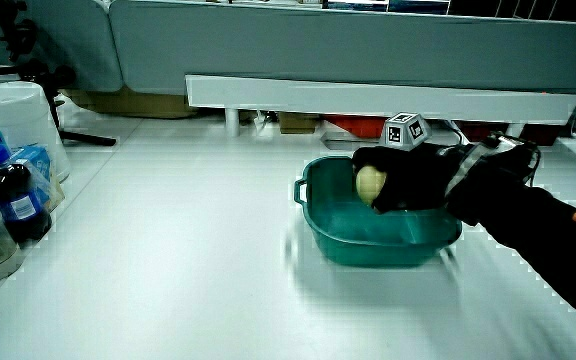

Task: Pick pear from plate

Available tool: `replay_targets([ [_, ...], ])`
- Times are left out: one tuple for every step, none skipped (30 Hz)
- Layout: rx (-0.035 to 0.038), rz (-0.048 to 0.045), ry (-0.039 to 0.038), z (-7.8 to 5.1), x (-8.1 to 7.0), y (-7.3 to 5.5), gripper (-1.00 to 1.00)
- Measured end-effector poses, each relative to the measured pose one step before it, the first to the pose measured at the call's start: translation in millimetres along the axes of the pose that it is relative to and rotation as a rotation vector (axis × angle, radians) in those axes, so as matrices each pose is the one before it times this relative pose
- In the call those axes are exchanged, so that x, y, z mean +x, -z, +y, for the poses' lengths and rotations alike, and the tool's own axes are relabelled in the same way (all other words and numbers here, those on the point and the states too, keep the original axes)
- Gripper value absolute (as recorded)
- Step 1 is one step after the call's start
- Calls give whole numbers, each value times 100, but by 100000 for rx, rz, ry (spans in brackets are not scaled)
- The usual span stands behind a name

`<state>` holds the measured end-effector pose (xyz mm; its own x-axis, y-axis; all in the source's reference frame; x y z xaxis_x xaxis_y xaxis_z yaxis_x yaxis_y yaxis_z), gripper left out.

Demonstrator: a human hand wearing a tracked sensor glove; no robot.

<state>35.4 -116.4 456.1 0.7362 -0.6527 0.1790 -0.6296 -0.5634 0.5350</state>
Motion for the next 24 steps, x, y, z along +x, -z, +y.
replay_targets([
  [1512,-711,-328,-238,20,-487,100],
  [-160,361,-326,-255,-13,-496,100],
  [2031,-839,404,-368,-176,-640,100],
  [-206,85,-946,-79,-97,-223,100],
  [538,-439,-138,-196,-217,-334,100],
  [-51,-950,-281,42,-97,2,100],
  [377,347,-530,-137,-207,-197,100],
  [-400,-583,-164,35,-70,70,100],
  [-89,301,-682,-9,-76,35,100],
  [90,-265,310,-28,-88,13,100],
  [-562,-579,-130,93,-20,151,100],
  [403,262,-886,-92,-123,-85,100],
  [-681,-85,263,5,-77,50,100],
  [463,20,-959,-131,-154,-110,100],
  [-85,-93,-6,-84,-63,-5,100],
  [-300,-564,-348,39,33,186,100],
  [1239,204,-995,-353,-240,-313,100],
  [-355,334,-976,-160,-145,4,100],
  [1169,-1266,-132,-181,-142,14,100],
  [479,-316,-843,-304,-217,-106,100],
  [236,333,-773,-223,-191,-16,100],
  [-325,123,-892,-204,-232,-10,100],
  [1557,88,-1206,-392,-420,-336,100],
  [293,42,-1662,-271,-389,-151,100],
])
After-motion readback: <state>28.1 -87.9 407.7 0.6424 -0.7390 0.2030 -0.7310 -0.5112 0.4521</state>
